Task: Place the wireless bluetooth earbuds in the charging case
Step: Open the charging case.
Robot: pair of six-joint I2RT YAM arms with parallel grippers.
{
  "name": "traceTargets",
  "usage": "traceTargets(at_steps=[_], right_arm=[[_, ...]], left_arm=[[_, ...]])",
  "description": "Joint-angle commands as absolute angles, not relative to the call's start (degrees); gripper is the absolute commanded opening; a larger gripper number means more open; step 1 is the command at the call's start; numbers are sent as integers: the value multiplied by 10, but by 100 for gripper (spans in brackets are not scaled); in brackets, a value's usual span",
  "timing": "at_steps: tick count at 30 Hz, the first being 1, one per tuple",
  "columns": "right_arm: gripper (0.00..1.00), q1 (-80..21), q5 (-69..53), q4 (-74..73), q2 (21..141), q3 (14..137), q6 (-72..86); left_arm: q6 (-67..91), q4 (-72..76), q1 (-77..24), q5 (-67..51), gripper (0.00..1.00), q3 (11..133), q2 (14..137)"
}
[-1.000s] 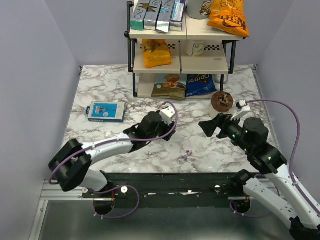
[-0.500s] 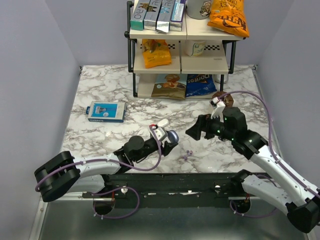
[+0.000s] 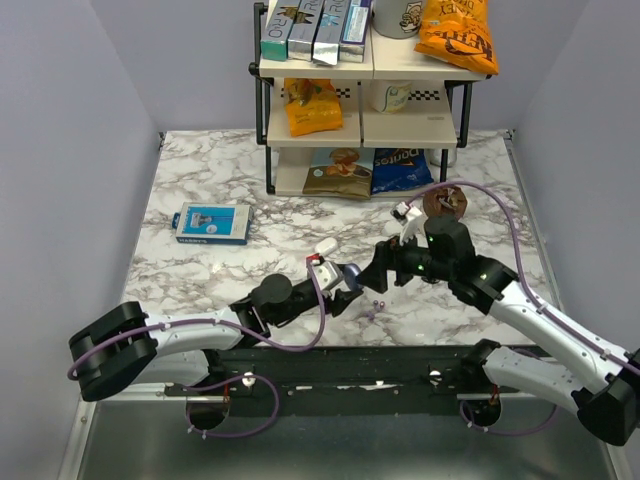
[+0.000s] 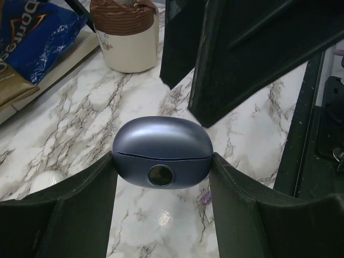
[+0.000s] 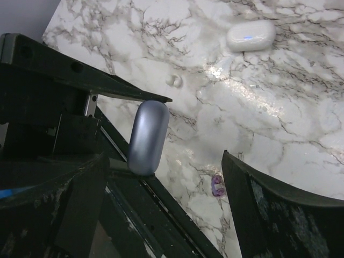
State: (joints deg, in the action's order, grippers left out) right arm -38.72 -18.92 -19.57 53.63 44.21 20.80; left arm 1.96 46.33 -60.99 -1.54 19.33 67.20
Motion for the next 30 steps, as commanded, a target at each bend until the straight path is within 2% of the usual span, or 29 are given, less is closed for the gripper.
traceTargets(at_steps=[1,30], right_arm=[[91,-412,-191,-192,565,468,185],[89,-419,-100,-222,556,471,207]], left_arm=[[-11,454,-627,-22,0,215,657],[-27,457,-657,35,0,174,605]])
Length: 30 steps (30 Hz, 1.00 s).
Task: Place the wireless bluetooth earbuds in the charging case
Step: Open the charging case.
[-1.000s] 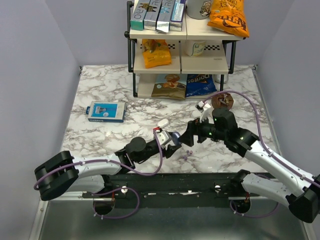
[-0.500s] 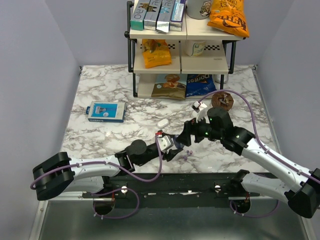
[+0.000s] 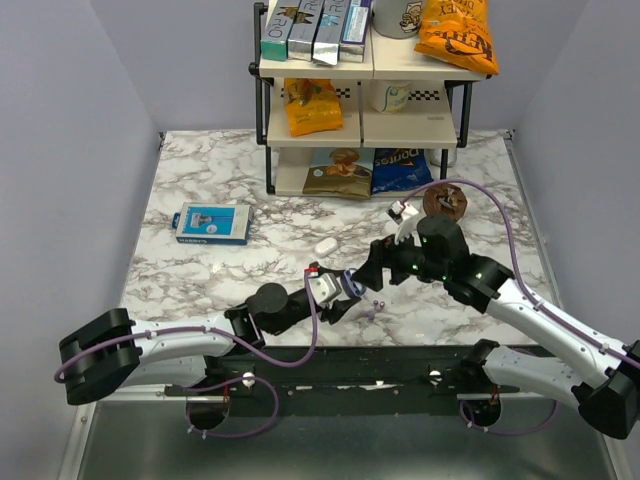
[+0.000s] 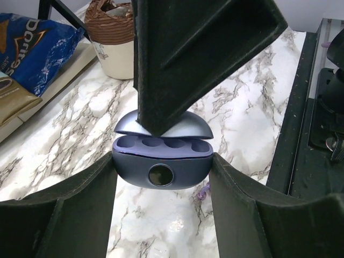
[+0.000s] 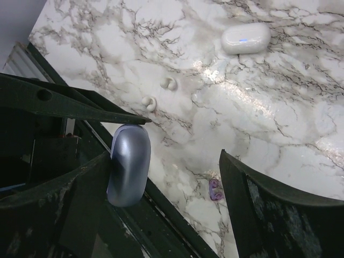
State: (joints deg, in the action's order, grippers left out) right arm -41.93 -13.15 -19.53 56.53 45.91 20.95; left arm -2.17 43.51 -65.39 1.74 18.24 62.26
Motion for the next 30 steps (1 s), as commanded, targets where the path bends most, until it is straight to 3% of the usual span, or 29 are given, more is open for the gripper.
traceTargets(at_steps=[1,9,18,30], right_arm=[[89,-419,-98,-224,555,471,207],[89,-420,-84,-229,534,475,211],[88,-422,-197,-196,555,486,212],[67,-422,-186,-195,591,486,221]], left_arm=[[-27,455,-657,36,0,173,603],[-22,454,-657,44,0,162,589],[-22,454,-658,43,0,166,590],[-25,446,-658,45,0,173,577]])
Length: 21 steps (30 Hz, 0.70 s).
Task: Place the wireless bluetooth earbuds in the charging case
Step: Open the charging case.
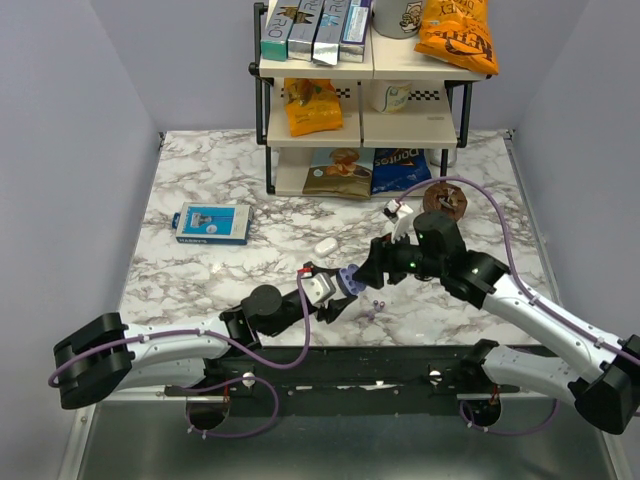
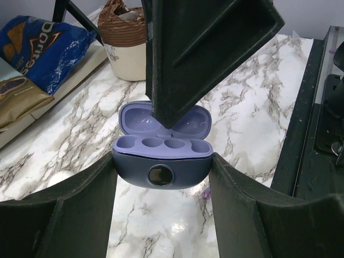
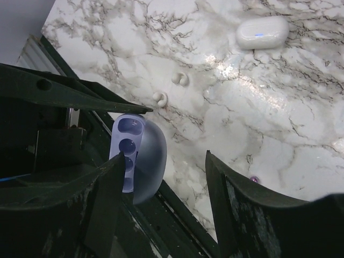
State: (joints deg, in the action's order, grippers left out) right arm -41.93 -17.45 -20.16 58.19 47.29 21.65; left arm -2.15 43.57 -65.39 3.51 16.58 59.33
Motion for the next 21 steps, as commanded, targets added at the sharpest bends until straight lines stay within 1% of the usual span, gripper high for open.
traceTargets(at_steps=[1,6,7,9,12,13,16,18,19,21], right_arm=[[65,-422,-187,-193,592,485,220],[58,-422,-196,-187,605,489,221],[54,-421,-196,-184,606,489,221],[52,-422,-199,-183,607,490,221],[43,-422,-202,-178,609,489,221],[38,-421,-204,-178,611,490,221],[32,-422,-207,-178,610,488,218],[24,-422,-206,-179,604,488,213],[18,-422,-204,-181,601,488,211],[8,-422,-200,-188,593,490,202]], left_arm=[[-26,446,-658,46,0,173,576],[-27,446,-658,46,0,173,573],[-27,446,-658,46,0,173,574],[-27,446,-658,45,0,173,575],[-26,451,-659,47,0,172,579],[-25,453,-658,49,0,172,580],[-19,448,-658,62,1,174,584],[-18,446,-658,68,7,174,585],[-17,446,-658,73,11,173,585],[-15,443,-658,76,22,174,586]])
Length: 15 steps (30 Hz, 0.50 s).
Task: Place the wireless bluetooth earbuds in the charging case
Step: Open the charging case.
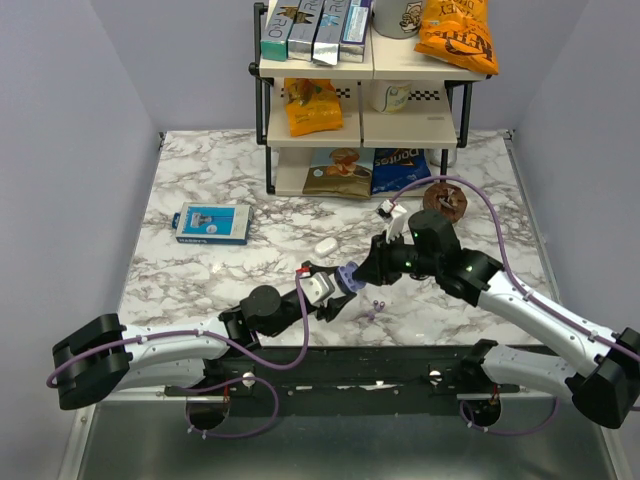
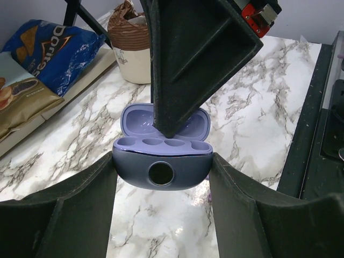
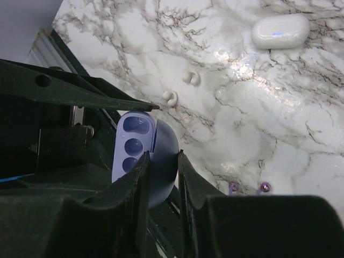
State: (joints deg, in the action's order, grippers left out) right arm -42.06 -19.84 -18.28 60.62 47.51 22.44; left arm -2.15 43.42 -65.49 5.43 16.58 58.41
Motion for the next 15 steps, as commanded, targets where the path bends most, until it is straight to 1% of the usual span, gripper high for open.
traceTargets(at_steps=[1,2,4,7,9,11,15], right_arm=[[1,-422,-200,-191,591,491,200],[1,-422,-199,-194,588,493,193],[1,-422,-196,-199,581,497,185],[1,-422,-189,-209,566,506,171],[1,-422,-183,-221,558,511,157],[1,-422,-178,-235,545,525,145],[1,-422,-176,-259,528,551,129]], left_arm=[[-14,439,-658,82,28,175,587],[-12,433,-658,83,38,177,589],[-9,424,-659,88,44,183,591],[-4,404,-658,100,55,189,593],[-3,396,-658,113,68,192,592],[-3,388,-658,121,99,191,588],[19,360,-658,148,99,197,579]])
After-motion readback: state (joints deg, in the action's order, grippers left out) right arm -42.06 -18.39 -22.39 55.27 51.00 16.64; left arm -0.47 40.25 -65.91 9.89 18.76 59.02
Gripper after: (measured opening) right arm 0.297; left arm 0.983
